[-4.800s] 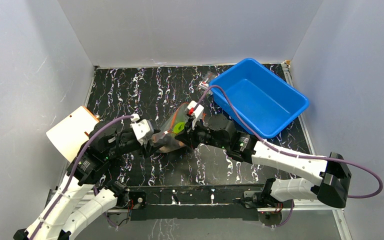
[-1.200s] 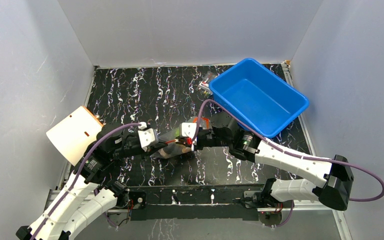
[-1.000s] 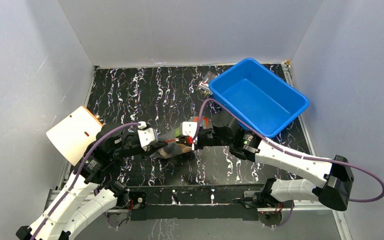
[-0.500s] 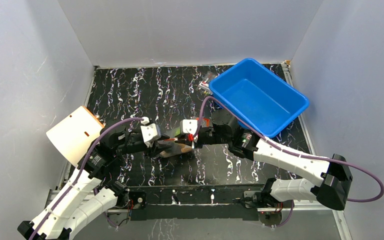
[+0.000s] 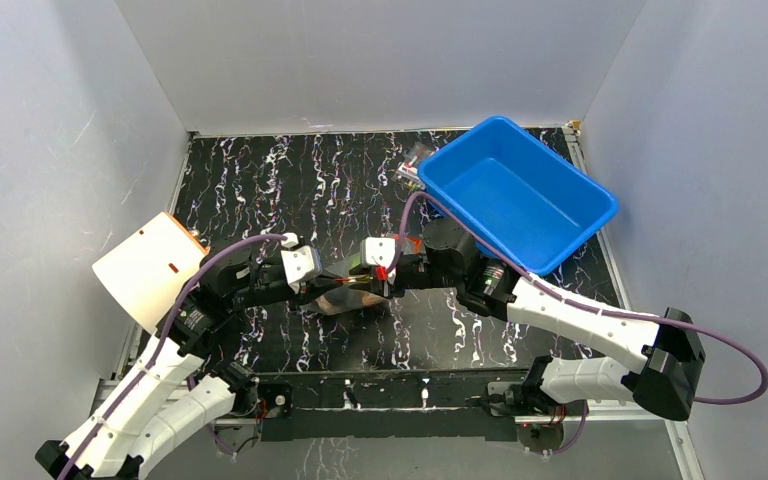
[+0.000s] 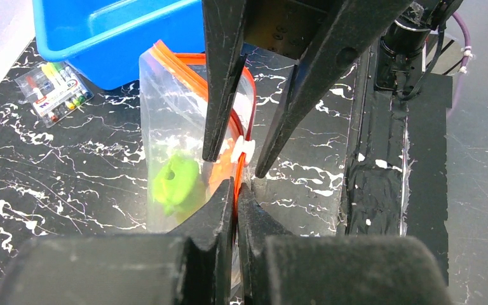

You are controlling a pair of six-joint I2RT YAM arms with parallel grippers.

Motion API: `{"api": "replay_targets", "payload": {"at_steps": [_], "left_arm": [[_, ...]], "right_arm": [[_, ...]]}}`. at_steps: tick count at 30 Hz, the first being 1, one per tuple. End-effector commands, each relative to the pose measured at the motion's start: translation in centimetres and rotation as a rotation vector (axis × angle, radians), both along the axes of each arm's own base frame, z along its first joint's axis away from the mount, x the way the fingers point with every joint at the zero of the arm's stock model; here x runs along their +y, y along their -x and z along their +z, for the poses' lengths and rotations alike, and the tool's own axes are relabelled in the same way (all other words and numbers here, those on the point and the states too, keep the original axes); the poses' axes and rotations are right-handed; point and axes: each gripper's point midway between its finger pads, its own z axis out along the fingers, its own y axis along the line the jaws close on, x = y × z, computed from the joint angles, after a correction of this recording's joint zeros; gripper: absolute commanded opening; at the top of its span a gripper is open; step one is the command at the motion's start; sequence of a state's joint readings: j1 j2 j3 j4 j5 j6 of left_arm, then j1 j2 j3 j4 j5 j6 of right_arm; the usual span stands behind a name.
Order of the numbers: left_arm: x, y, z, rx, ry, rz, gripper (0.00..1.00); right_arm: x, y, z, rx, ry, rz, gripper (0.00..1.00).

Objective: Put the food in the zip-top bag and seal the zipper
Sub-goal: Zip the zipper food storage bag at the center of the board.

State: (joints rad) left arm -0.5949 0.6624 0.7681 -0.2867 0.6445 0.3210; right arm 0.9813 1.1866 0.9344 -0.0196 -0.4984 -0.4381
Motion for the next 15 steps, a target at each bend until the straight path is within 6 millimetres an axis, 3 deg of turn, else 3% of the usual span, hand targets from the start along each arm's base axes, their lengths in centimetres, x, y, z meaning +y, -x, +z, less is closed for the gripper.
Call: {"api": "replay_targets", "payload": {"at_steps": [1, 12, 13, 15], "left_arm": [[-0.36, 0.34, 1.34, -0.038, 0.036, -0.034, 0.00], [-0.44, 0.27, 1.20, -0.035, 0.032, -0.038, 0.00], [-0.44, 0.30, 1.16, -0.034, 0.030, -0.039, 0.00], [-0.40, 0.31, 1.13, -0.034, 0.028, -0.039, 0.00]], "right_arm": [[0.65, 0.20, 3.87, -0.038, -0.108, 0.024, 0.32], [1.26, 0.60, 4.02, -0.017, -0.130, 0.055, 0.33], [1.25, 0.57, 4.10, -0.018, -0.133, 0.054, 0.31], [1.28, 0.60, 3.89, -0.018, -0.128, 0.056, 0.16]]}}
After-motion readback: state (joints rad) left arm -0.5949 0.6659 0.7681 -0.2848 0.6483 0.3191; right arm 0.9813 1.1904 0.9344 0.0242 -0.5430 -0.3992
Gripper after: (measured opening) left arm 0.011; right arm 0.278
